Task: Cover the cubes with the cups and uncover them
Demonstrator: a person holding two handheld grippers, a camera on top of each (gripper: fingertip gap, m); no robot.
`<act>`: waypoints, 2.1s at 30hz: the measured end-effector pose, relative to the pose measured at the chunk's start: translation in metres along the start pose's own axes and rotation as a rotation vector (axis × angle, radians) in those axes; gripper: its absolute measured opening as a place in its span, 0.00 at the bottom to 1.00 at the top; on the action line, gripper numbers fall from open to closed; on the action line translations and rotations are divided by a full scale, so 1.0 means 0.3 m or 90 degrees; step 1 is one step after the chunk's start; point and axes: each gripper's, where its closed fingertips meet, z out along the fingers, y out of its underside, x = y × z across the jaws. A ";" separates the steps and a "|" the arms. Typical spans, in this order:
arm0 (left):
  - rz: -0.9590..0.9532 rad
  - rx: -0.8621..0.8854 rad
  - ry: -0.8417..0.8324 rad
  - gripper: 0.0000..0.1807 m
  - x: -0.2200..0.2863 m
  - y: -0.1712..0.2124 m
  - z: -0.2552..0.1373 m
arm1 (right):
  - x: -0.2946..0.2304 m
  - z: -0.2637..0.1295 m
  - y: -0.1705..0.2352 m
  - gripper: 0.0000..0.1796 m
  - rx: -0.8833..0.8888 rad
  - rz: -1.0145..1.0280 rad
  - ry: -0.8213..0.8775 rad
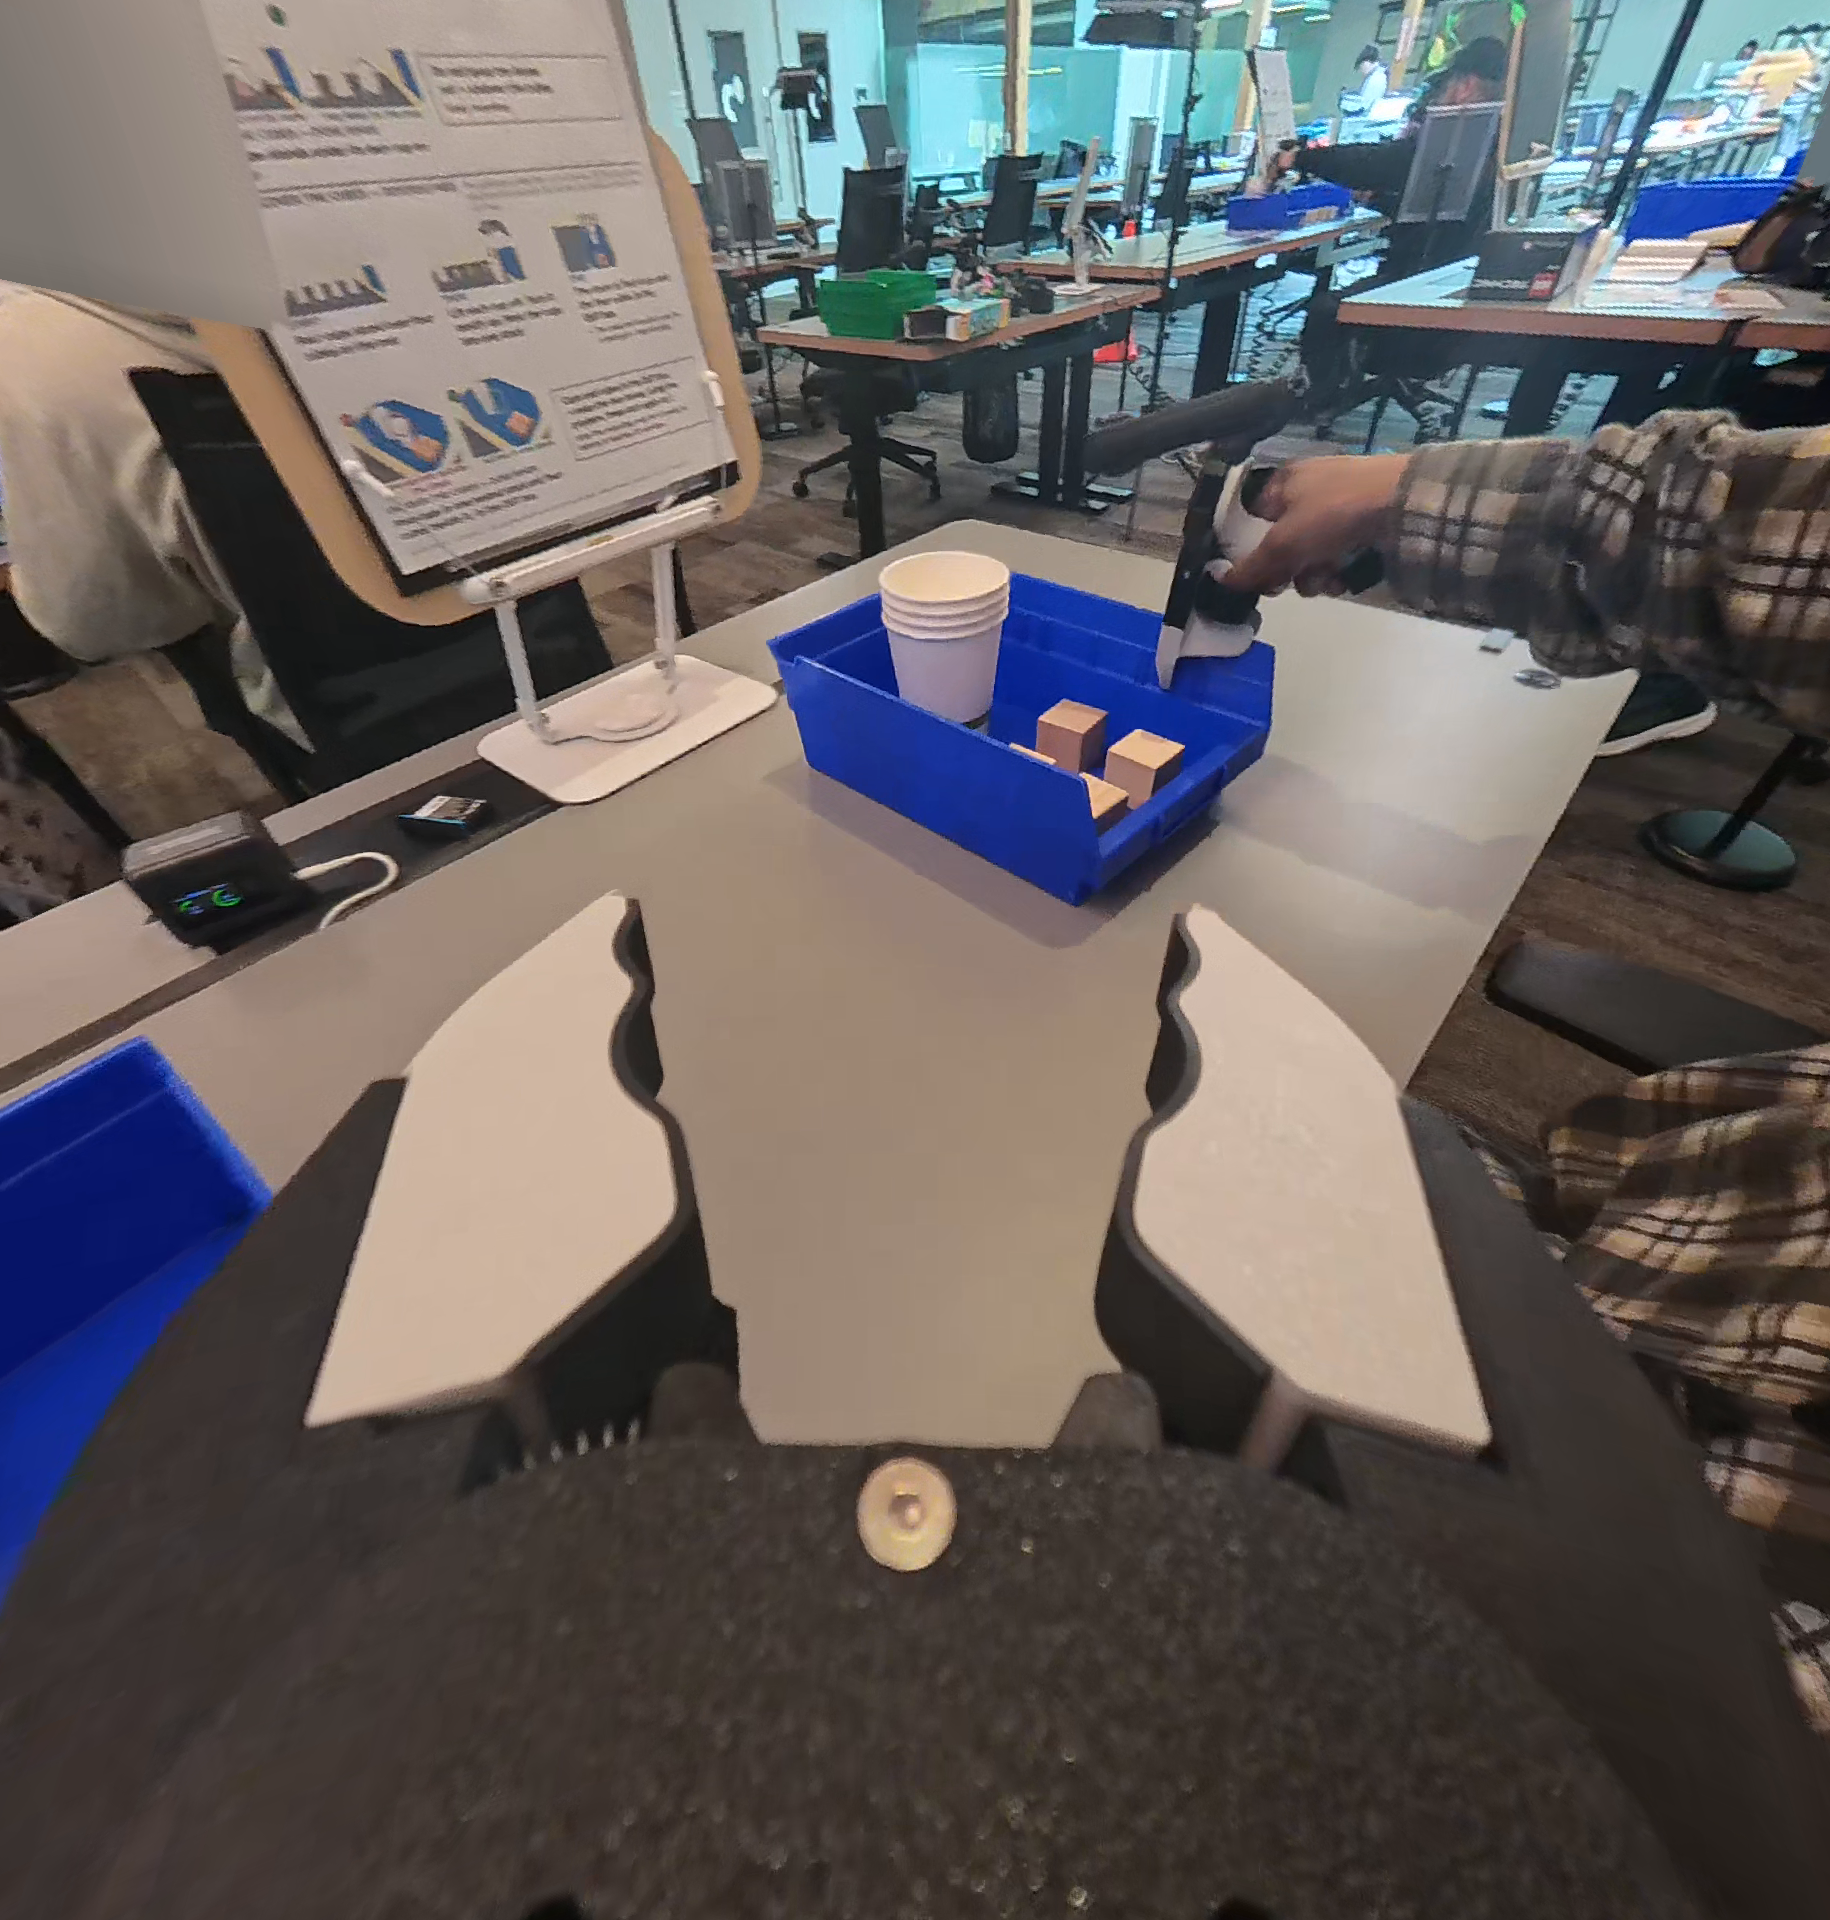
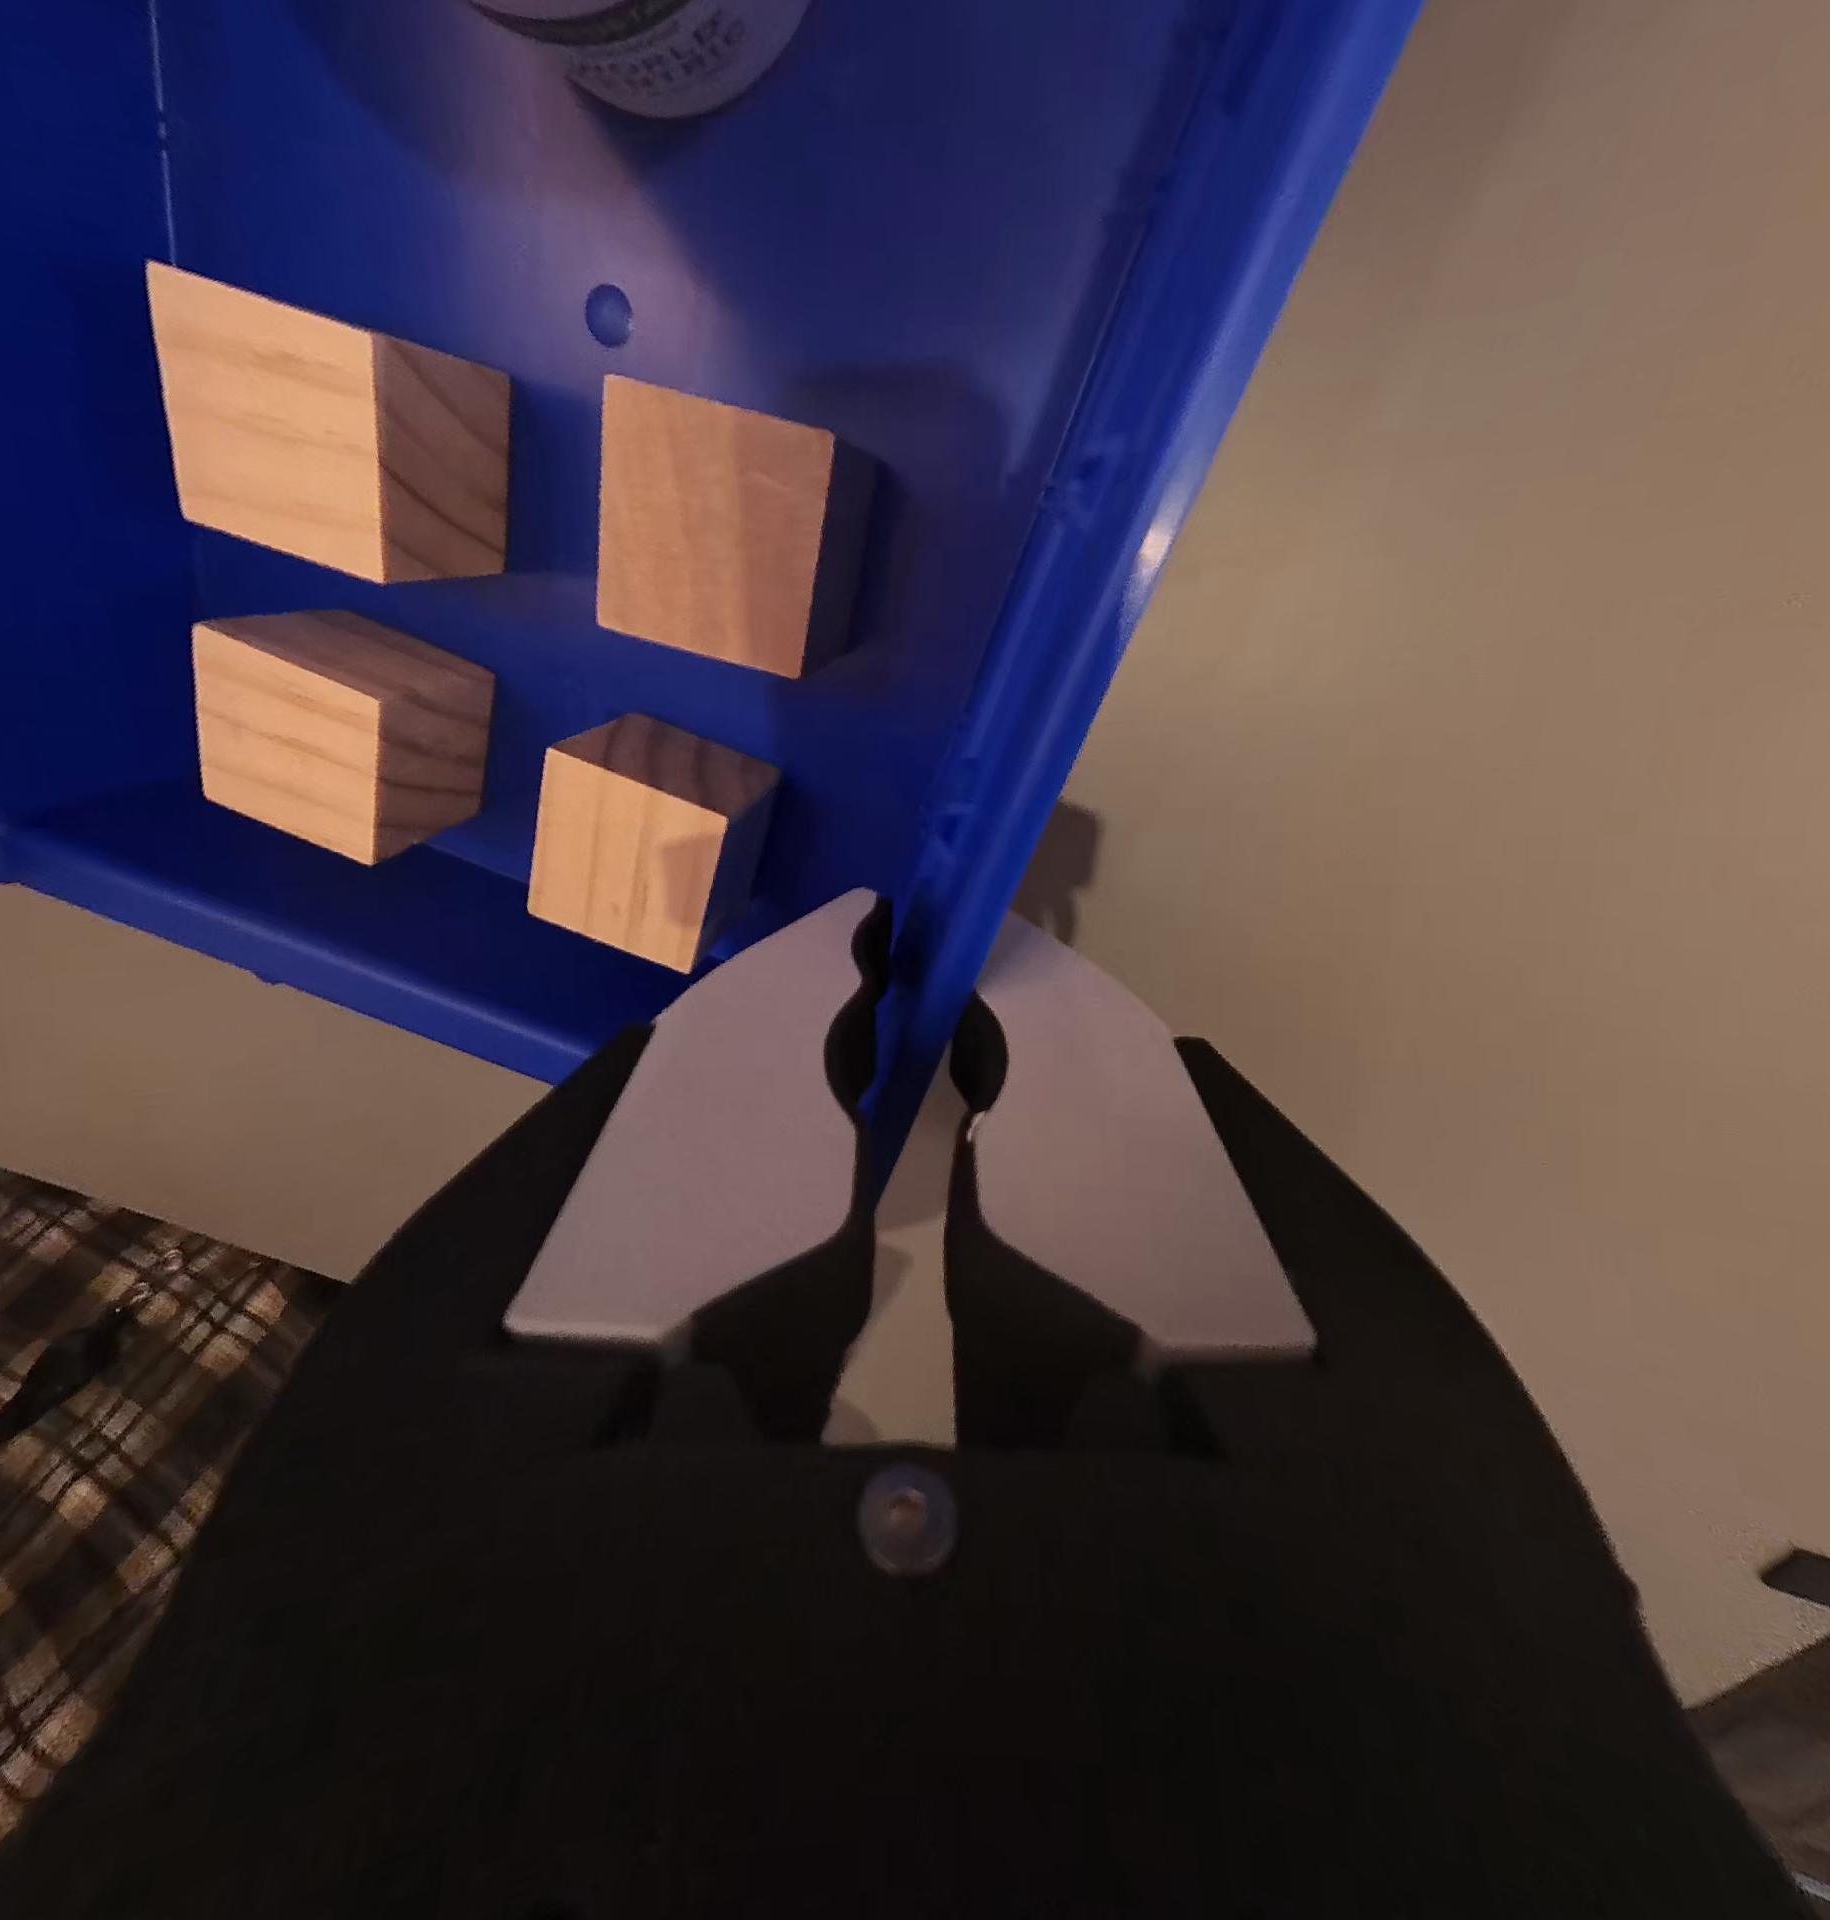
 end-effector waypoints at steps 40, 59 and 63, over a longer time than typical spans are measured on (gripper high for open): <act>-0.084 0.014 -0.120 0.52 -0.180 0.043 -0.198 | -1.108 0.166 -0.164 0.17 -0.004 -0.055 -0.106; -0.135 -0.023 -0.171 0.51 -0.298 0.119 -0.145 | -0.678 -0.091 0.103 0.39 0.579 -0.187 -0.370; -0.177 -0.093 -0.194 0.52 -0.402 0.159 -0.143 | -0.580 -0.094 0.154 0.37 0.658 -0.208 -0.361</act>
